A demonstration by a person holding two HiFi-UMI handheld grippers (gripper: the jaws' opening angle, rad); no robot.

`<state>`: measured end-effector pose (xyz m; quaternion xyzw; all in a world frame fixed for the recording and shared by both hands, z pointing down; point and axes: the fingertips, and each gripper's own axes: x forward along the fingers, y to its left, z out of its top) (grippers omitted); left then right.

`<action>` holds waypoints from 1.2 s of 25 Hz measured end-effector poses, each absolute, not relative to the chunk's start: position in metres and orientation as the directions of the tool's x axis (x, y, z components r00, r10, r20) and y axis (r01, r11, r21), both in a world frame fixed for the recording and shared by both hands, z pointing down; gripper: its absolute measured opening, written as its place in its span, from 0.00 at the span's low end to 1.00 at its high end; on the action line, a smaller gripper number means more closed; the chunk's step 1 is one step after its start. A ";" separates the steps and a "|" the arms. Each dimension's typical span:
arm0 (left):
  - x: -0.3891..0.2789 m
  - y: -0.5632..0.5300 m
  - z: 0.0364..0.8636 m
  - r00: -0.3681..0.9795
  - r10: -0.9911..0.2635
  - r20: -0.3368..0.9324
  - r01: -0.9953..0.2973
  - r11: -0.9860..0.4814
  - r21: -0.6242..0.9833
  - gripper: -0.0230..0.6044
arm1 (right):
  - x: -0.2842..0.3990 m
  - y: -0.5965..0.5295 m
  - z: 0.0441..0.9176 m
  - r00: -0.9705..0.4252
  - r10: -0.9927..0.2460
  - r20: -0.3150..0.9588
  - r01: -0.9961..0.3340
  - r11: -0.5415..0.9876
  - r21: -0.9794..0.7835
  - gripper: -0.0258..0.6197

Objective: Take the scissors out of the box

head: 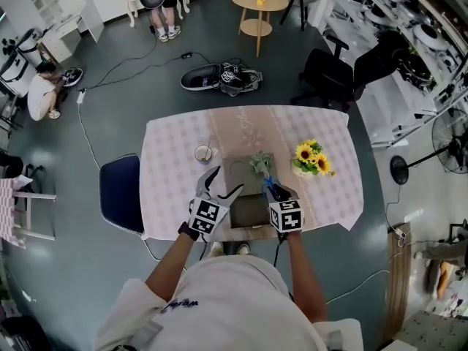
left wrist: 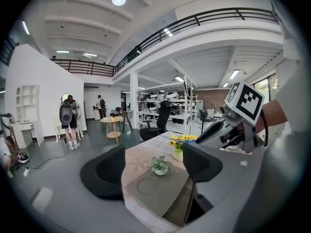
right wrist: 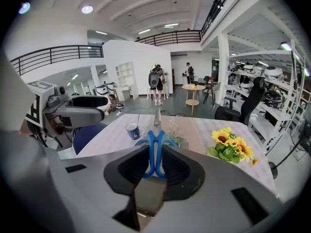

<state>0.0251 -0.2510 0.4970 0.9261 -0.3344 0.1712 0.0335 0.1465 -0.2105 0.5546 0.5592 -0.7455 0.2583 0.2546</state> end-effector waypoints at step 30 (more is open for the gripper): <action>0.032 -0.271 0.395 0.744 -0.645 0.174 -0.635 -0.764 -0.117 0.62 | 0.139 -0.251 0.423 -0.231 -0.893 0.386 -0.973 0.219 -0.076 0.18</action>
